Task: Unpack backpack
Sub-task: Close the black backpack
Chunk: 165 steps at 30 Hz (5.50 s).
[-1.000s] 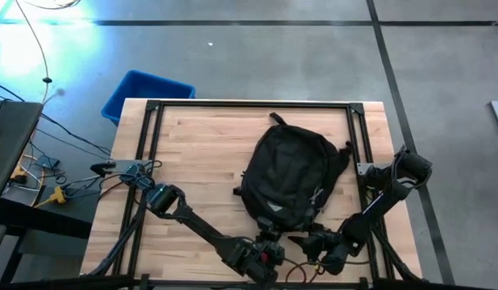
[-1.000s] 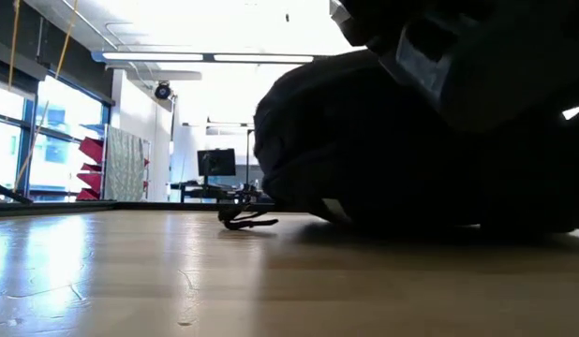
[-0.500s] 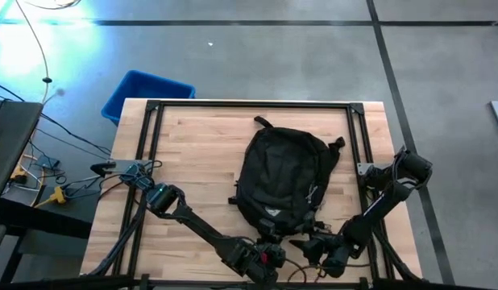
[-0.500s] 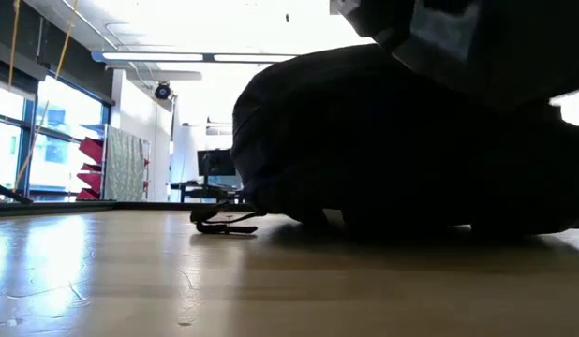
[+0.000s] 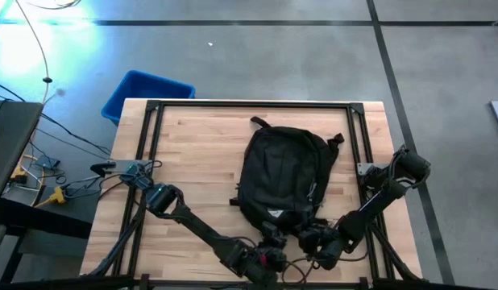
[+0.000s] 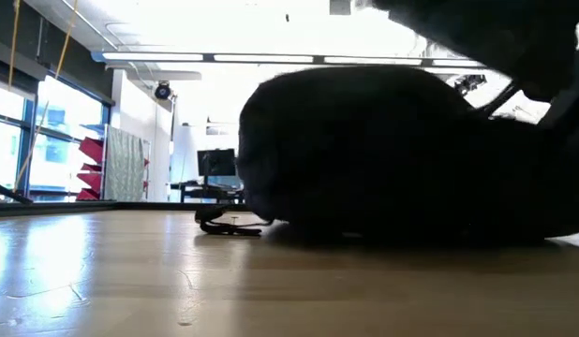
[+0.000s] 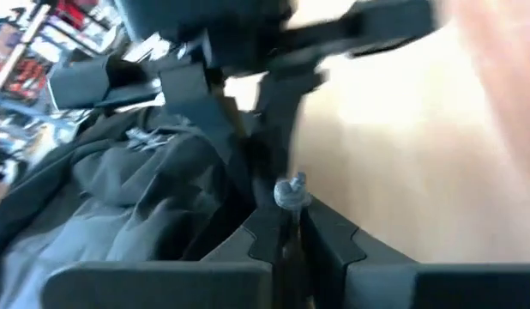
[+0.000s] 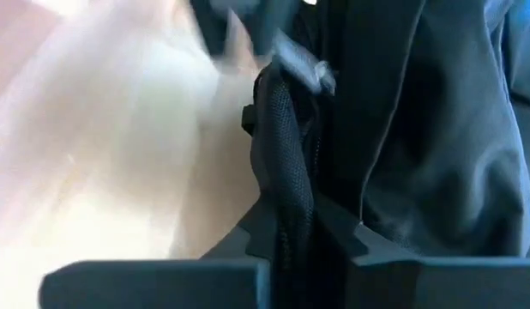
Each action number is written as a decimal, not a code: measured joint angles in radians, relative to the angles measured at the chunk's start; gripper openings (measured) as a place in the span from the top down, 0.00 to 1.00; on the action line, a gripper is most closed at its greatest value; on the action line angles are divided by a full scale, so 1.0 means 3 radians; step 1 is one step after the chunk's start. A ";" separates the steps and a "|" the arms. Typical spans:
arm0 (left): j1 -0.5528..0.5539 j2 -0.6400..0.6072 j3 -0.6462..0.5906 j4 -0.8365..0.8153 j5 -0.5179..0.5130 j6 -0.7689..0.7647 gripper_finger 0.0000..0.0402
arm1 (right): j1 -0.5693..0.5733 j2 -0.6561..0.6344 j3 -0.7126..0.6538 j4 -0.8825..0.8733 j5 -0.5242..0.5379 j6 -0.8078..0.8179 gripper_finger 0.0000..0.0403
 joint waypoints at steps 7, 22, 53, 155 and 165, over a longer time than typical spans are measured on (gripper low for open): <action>0.0028 0.0001 0.0000 -0.0025 0.0163 -0.0013 0.78 | -0.0041 0.0000 0.0002 -0.0083 -0.0008 0.0152 0.95; 0.0084 0.0029 -0.0002 -0.0375 0.0207 0.0262 0.77 | -0.0041 0.0000 0.0002 -0.0071 -0.0086 0.0153 0.94; -0.0356 0.0018 -0.0008 -0.3412 -0.0299 -0.2456 1.00 | 0.0142 -0.0005 0.0012 -0.0244 -0.0126 0.0213 0.96; -0.0067 0.0231 0.0525 -0.1100 -0.1132 0.0217 0.99 | 0.0838 -0.0268 -0.0045 0.0374 0.1540 0.0039 1.00; -0.0521 0.0195 0.0783 -0.3002 -0.1467 -0.1645 1.00 | 0.0852 -0.0520 -0.0040 -0.1876 0.1445 0.2265 1.00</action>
